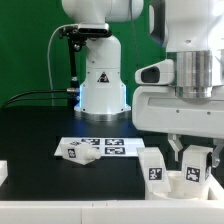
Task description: Assemble stool
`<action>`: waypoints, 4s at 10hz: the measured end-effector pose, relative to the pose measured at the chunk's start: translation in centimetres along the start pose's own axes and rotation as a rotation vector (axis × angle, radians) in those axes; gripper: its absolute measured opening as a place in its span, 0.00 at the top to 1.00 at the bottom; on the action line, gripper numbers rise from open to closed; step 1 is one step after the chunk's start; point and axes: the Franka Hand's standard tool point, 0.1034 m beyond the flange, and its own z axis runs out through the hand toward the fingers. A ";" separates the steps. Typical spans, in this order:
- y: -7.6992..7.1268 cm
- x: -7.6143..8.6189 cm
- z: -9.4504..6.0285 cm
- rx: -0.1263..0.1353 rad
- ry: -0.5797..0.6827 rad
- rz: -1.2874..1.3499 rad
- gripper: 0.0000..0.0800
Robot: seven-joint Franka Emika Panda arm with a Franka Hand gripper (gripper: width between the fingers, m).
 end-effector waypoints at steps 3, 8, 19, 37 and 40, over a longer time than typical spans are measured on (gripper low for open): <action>-0.3 -0.3 0.0 0.012 0.001 0.445 0.58; -0.4 -0.6 0.1 0.030 -0.019 0.784 0.58; -1.3 -0.9 -1.6 0.077 -0.079 0.782 0.19; -3.0 -0.1 -3.0 -0.025 0.045 -1.221 0.19; -2.2 0.1 -2.8 -0.051 0.043 -1.375 0.19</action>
Offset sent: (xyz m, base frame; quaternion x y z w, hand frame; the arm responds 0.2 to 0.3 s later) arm 0.0078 0.0017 0.0015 0.0873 0.0059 0.3651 0.9269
